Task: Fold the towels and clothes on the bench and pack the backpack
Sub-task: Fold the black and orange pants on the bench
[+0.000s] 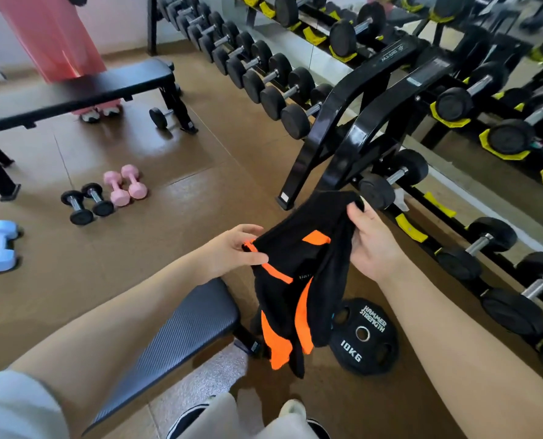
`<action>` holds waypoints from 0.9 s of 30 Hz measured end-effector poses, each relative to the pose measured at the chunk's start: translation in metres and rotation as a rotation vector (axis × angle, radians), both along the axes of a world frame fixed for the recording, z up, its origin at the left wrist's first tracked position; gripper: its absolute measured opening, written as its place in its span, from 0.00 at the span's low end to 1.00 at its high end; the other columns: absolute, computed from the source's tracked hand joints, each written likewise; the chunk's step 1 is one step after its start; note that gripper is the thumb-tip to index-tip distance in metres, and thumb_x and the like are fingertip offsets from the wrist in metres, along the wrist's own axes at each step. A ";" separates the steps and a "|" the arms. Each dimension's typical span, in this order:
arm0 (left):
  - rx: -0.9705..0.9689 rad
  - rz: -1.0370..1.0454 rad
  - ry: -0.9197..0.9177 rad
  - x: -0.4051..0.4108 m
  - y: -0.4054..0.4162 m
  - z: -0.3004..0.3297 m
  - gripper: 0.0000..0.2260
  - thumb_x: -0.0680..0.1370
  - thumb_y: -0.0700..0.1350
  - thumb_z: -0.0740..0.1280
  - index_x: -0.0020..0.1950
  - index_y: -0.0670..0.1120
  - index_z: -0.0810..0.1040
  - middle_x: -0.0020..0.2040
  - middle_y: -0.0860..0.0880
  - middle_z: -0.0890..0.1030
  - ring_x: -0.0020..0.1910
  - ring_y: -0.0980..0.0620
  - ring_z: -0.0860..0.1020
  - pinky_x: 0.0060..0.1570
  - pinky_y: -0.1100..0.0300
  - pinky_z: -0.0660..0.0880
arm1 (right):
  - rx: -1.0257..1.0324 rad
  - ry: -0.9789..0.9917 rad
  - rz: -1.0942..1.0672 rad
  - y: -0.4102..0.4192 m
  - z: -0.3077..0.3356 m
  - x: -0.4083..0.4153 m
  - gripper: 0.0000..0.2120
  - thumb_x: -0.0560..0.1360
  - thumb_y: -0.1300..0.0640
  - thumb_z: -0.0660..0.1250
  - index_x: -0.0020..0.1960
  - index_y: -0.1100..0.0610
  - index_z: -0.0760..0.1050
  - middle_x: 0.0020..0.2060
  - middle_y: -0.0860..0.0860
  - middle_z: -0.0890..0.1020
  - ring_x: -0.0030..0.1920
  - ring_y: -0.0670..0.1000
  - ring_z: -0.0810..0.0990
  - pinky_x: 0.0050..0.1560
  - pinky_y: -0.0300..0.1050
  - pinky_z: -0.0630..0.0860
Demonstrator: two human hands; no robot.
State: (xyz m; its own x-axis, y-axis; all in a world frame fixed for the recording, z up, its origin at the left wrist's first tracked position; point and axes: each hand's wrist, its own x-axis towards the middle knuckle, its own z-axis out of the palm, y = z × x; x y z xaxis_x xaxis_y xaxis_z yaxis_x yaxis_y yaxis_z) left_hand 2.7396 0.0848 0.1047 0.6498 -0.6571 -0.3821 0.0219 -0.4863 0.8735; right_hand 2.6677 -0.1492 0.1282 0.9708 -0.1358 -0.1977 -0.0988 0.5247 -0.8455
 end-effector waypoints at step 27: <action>0.157 -0.041 -0.839 0.054 0.093 0.026 0.07 0.73 0.46 0.71 0.42 0.45 0.75 0.38 0.52 0.74 0.37 0.53 0.70 0.40 0.61 0.66 | -1.372 0.122 0.786 0.077 -0.022 0.021 0.04 0.72 0.54 0.70 0.41 0.53 0.79 0.57 0.40 0.68 0.54 0.38 0.72 0.54 0.42 0.70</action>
State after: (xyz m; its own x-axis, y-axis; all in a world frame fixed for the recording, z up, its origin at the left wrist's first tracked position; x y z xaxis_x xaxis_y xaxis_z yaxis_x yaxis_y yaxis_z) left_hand 2.7939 0.1774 0.1306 0.7348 -0.6663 0.1264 -0.6227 -0.5890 0.5150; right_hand 2.6882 -0.0721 0.1060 0.8702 0.2382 -0.4314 -0.0658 -0.8115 -0.5807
